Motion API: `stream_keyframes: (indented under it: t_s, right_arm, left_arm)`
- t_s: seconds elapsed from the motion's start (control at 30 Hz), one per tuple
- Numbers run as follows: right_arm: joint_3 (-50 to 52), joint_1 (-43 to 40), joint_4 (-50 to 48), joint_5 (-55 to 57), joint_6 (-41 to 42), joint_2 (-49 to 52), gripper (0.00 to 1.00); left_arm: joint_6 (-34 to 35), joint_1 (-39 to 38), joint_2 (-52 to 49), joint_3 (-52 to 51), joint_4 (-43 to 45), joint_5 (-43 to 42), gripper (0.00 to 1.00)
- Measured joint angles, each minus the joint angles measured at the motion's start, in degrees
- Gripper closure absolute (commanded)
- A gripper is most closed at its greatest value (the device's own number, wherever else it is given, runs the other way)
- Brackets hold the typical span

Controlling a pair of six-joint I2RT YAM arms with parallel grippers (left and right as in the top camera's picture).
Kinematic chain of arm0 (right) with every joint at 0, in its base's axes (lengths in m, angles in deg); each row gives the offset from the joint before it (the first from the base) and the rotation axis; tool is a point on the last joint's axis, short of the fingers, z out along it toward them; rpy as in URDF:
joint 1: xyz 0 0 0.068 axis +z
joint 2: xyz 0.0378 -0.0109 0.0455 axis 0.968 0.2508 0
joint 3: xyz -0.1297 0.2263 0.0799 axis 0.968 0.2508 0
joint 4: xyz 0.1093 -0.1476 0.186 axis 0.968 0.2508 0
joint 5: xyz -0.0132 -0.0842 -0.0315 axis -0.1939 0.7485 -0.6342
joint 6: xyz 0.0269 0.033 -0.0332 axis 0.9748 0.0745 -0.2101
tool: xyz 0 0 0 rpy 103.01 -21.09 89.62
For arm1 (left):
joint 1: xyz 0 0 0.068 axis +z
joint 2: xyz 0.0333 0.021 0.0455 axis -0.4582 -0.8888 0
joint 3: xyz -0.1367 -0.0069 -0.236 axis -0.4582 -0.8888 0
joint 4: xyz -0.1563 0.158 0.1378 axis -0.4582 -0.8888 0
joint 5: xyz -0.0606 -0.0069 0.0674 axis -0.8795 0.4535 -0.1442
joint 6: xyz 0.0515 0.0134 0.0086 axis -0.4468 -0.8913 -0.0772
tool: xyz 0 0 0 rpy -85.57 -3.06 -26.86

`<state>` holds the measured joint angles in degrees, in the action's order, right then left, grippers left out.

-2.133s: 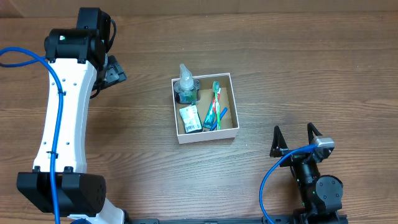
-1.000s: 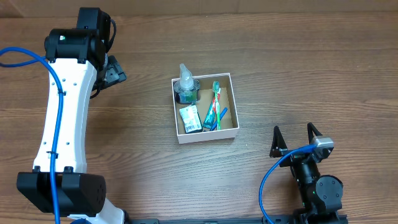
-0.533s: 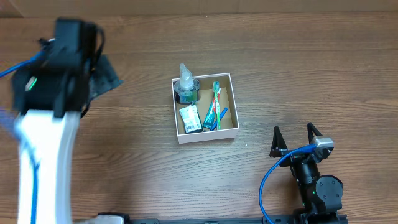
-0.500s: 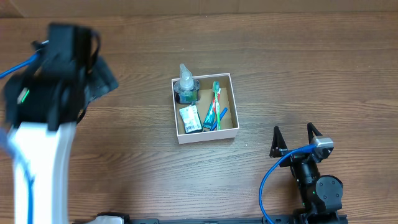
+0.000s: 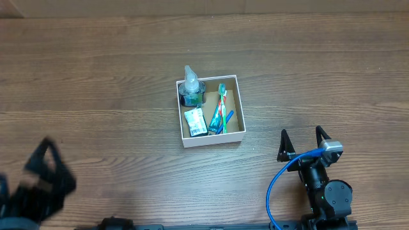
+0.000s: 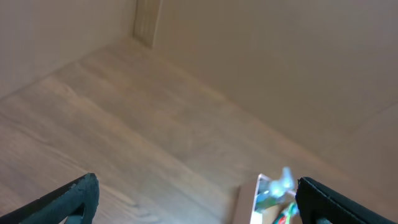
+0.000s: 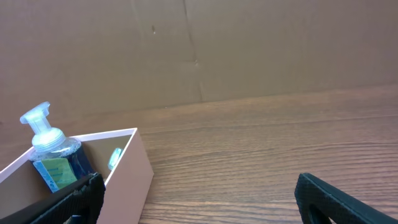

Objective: Pack container

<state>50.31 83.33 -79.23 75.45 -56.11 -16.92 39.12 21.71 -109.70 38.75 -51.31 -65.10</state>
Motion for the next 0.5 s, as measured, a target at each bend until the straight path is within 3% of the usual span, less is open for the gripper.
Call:
stream_keyframes:
  t_s: [0.27, 0.5]
  right_arm:
    - [0.00, -0.02, 0.00, 0.00, -0.02, 0.00, 0.00]
    - [0.00, 0.00, -0.02, 0.00, 0.00, 0.00, 0.00]
  left_arm:
    - [0.00, 0.00, 11.98, 0.04, -1.75, -0.02, 0.00]
    - [0.00, 0.02, 20.96, 0.17, -10.36, -0.02, 0.00]
